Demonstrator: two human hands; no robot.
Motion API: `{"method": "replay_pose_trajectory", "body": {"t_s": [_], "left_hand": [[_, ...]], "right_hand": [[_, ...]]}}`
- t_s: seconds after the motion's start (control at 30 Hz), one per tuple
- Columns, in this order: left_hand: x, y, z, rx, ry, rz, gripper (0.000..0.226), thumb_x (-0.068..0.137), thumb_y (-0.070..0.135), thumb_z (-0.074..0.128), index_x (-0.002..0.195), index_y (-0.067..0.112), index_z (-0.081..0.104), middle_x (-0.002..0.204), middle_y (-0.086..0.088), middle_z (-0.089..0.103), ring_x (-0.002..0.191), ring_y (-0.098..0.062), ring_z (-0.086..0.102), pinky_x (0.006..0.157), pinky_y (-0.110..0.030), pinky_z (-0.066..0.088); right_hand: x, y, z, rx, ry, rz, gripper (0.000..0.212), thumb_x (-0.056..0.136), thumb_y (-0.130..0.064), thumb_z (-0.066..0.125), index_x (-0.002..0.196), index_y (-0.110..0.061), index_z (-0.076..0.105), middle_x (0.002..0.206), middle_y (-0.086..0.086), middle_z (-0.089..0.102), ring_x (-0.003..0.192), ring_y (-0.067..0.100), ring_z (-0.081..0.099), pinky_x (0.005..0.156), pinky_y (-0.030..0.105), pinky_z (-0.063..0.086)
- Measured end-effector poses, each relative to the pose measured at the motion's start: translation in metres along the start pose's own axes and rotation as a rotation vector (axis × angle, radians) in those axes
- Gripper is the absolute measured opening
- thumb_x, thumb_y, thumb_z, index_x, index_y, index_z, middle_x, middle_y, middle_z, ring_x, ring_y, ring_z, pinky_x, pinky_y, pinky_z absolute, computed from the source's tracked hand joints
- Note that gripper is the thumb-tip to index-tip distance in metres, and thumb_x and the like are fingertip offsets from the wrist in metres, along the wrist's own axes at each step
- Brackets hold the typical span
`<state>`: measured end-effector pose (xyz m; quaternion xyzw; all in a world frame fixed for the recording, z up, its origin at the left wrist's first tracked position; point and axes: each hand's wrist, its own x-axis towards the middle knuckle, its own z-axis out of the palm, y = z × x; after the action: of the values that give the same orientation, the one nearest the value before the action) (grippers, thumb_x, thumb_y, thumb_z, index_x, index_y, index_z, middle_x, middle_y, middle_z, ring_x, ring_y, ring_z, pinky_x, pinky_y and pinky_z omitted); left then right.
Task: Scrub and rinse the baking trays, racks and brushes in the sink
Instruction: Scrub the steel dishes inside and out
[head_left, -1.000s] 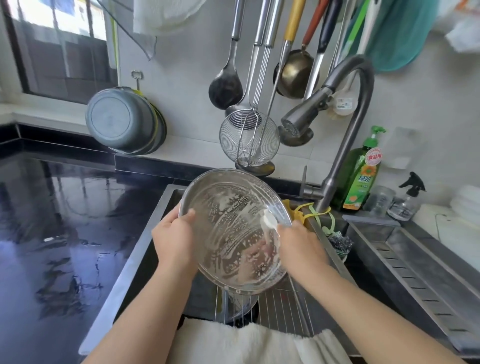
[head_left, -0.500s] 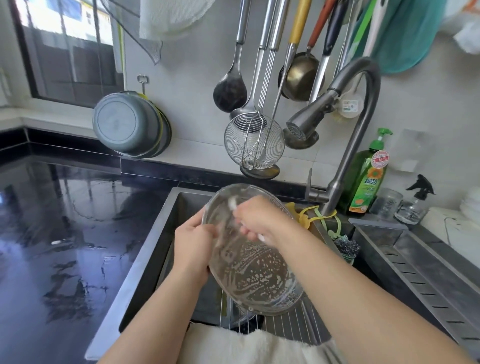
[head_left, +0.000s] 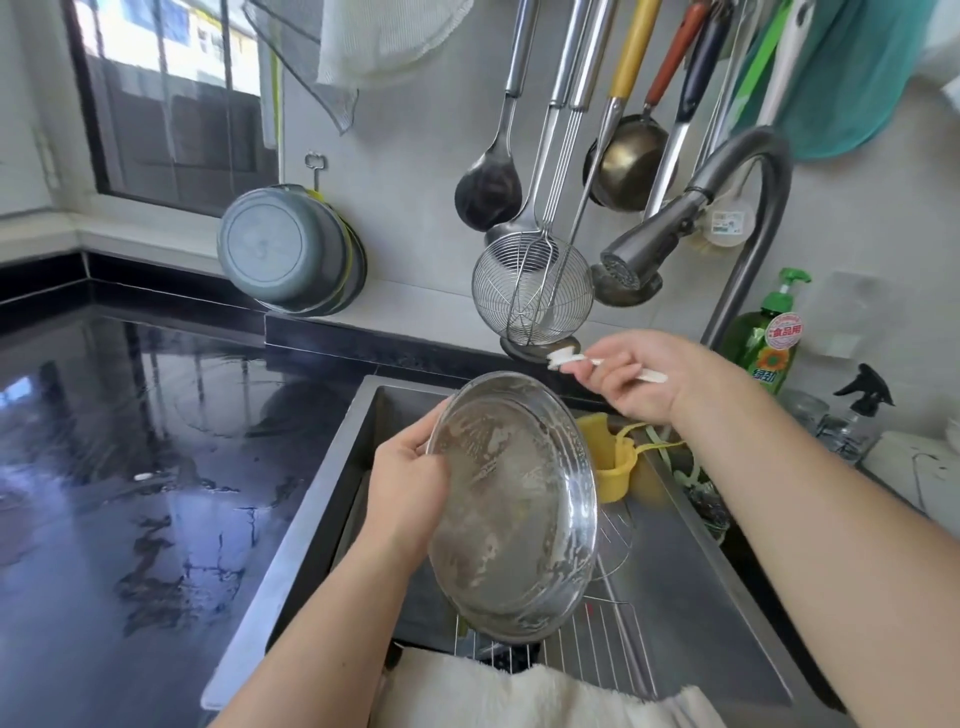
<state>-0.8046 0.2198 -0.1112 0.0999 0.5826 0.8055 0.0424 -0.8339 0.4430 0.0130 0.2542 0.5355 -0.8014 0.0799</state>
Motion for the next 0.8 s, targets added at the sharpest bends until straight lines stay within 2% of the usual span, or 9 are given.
{"method": "replay_pose_trajectory", "body": {"t_s": [0.07,0.13,0.23,0.33,0.43,0.5,0.6,0.7,0.8], "left_hand": [[-0.002,0.0,-0.001,-0.003,0.017,0.007,0.04,0.097,0.001,0.067,0.108,0.037,0.082,0.107,0.004,0.08,0.106,-0.017,0.075,0.097,-0.046,0.06],[-0.003,0.001,-0.002,-0.02,0.03,-0.01,0.039,0.097,0.003,0.067,0.107,0.037,0.082,0.107,0.004,0.08,0.106,-0.017,0.075,0.098,-0.048,0.059],[-0.006,0.002,0.005,-0.038,0.0,-0.027,0.032,0.098,0.007,0.069,0.107,0.036,0.082,0.107,0.001,0.08,0.106,-0.021,0.075,0.097,-0.047,0.06],[-0.004,-0.001,0.003,-0.012,0.04,-0.051,0.04,0.096,-0.002,0.063,0.106,0.031,0.083,0.099,-0.003,0.08,0.091,-0.022,0.075,0.084,-0.039,0.061],[-0.001,-0.003,-0.007,0.042,0.118,-0.074,0.06,0.084,-0.017,0.043,0.096,0.025,0.084,0.071,-0.004,0.067,0.063,-0.022,0.053,0.055,-0.027,0.041],[-0.005,0.003,-0.004,0.0,0.097,-0.077,0.059,0.087,-0.017,0.046,0.106,0.025,0.083,0.083,-0.003,0.077,0.069,-0.022,0.068,0.055,-0.025,0.048],[-0.011,0.01,0.003,-0.048,0.038,-0.077,0.057,0.088,-0.02,0.05,0.109,0.022,0.082,0.095,-0.007,0.081,0.078,-0.019,0.077,0.055,-0.023,0.055],[-0.009,0.012,0.003,-0.036,0.051,-0.062,0.073,0.078,-0.026,0.038,0.11,0.023,0.082,0.093,-0.008,0.08,0.068,-0.011,0.073,0.052,-0.02,0.052],[-0.011,0.016,0.004,-0.036,0.07,-0.051,0.072,0.076,-0.026,0.036,0.109,0.018,0.082,0.091,-0.006,0.08,0.073,-0.012,0.076,0.057,-0.02,0.056]], "right_hand": [[-0.006,0.017,0.002,-0.401,0.131,-0.153,0.016,0.105,-0.009,0.045,0.103,0.002,0.056,0.072,0.008,0.048,0.036,0.005,0.034,0.029,0.015,0.023],[0.004,0.046,0.005,-1.027,0.31,-0.4,0.025,0.103,-0.012,0.046,0.083,-0.008,0.06,0.071,0.008,0.05,0.048,0.019,0.043,0.04,0.023,0.025],[0.024,0.083,0.01,-1.622,0.502,-0.684,0.025,0.103,-0.015,0.045,0.093,-0.013,0.067,0.081,0.006,0.053,0.078,0.03,0.056,0.056,0.034,0.034],[0.034,0.12,0.023,-1.543,0.389,-0.909,0.023,0.105,-0.027,0.04,0.115,-0.017,0.059,0.084,-0.002,0.044,0.079,0.027,0.055,0.062,0.037,0.039],[0.024,0.156,0.036,-1.595,0.188,-1.063,0.036,0.107,-0.034,0.035,0.142,-0.029,0.042,0.089,-0.005,0.044,0.072,0.021,0.054,0.06,0.041,0.05],[0.036,0.144,0.025,-1.618,0.377,-1.049,0.042,0.107,-0.025,0.038,0.149,-0.028,0.036,0.089,-0.002,0.047,0.07,0.02,0.055,0.056,0.04,0.051],[0.05,0.118,0.007,-1.558,0.7,-0.831,0.031,0.108,-0.022,0.037,0.135,-0.016,0.052,0.09,0.0,0.049,0.068,0.018,0.052,0.048,0.032,0.038],[0.038,0.144,0.012,-1.514,0.478,-0.81,0.031,0.107,-0.041,0.037,0.125,-0.023,0.056,0.085,-0.005,0.046,0.068,0.017,0.052,0.053,0.033,0.036],[0.021,0.176,0.01,-1.647,0.247,-1.044,0.041,0.108,-0.03,0.041,0.149,-0.026,0.044,0.088,-0.008,0.043,0.063,0.013,0.05,0.053,0.034,0.046]]}}
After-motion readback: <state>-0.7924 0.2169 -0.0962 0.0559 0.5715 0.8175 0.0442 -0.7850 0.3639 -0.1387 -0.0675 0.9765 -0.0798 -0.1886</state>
